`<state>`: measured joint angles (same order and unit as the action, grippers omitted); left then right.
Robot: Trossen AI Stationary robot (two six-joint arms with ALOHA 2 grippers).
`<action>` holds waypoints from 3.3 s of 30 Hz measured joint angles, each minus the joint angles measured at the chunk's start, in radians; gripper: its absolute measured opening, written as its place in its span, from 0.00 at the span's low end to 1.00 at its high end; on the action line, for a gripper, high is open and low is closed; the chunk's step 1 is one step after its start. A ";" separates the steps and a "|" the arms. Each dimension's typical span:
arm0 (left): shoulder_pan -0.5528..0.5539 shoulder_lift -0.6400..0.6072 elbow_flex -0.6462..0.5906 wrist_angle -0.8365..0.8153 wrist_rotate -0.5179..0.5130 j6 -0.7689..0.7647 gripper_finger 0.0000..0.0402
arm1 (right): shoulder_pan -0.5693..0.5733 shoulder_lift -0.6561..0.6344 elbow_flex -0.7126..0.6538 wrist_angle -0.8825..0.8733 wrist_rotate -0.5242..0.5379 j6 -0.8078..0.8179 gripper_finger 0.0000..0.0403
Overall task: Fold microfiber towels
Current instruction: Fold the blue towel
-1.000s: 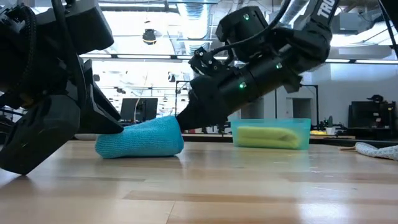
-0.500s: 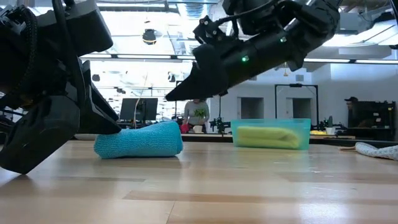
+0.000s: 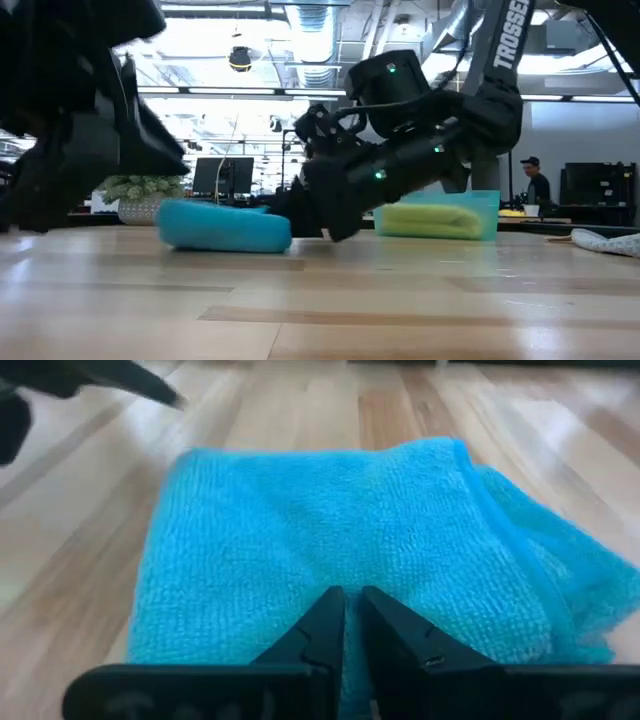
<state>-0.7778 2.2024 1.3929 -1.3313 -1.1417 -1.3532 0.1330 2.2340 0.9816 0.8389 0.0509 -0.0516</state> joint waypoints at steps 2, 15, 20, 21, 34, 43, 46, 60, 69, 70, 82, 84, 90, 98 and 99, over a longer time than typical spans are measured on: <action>-0.005 0.000 -0.004 -0.024 -0.076 -0.025 0.24 | -0.011 0.008 0.002 0.005 -0.010 0.040 0.16; 0.115 0.000 -0.181 -0.022 -0.173 -0.068 0.24 | 0.005 -0.073 -0.002 -0.088 -0.002 0.006 0.16; 0.118 -0.012 -0.177 -0.024 -0.118 0.061 0.24 | 0.021 -0.132 -0.002 -0.174 -0.009 -0.009 0.16; 0.113 -0.021 -0.161 -0.024 -0.087 0.076 0.24 | 0.024 -0.141 -0.001 -0.188 -0.009 -0.009 0.16; -0.071 -0.186 0.105 -0.147 -0.209 -0.149 0.17 | 0.039 -0.214 -0.001 -0.270 -0.081 -0.009 0.16; -0.123 -0.522 -0.177 -0.041 -0.283 -0.327 0.01 | 0.038 -0.236 -0.001 -0.311 -0.116 -0.001 0.16; -0.121 -0.610 -0.303 0.141 -0.265 -0.320 0.00 | 0.038 -0.236 -0.001 -0.310 -0.115 0.015 0.16; 0.041 -0.814 -0.495 0.769 0.453 0.201 0.00 | 0.038 -0.236 -0.001 -0.349 -0.132 0.054 0.16; 0.141 -0.811 -0.644 1.104 0.244 0.699 0.00 | 0.045 -0.236 -0.001 -0.352 -0.133 0.059 0.16; 0.153 -0.810 -0.695 1.206 0.274 0.744 0.00 | 0.046 -0.236 -0.001 -0.352 -0.133 0.057 0.16; 0.279 -0.810 -1.092 1.958 0.443 0.997 0.00 | 0.043 -0.236 -0.001 -0.338 -0.134 0.017 0.16; 0.308 -0.810 -1.097 1.960 0.487 0.998 0.00 | 0.043 -0.236 -0.001 -0.321 -0.134 0.006 0.16; 0.352 -0.809 -1.097 1.961 0.561 1.034 0.00 | 0.047 -0.236 -0.001 -0.314 -0.134 -0.070 0.16; 0.386 -0.656 -1.068 2.096 0.625 1.097 0.00 | 0.065 -0.236 -0.001 -0.278 -0.135 -0.176 0.17; 0.389 -0.630 -1.056 2.098 0.626 1.103 0.00 | 0.065 -0.236 -0.001 -0.279 -0.134 -0.182 0.17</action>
<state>-0.3886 1.5720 0.3365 0.7672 -0.5161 -0.2502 0.1982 1.9984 0.9806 0.5602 -0.0834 -0.2341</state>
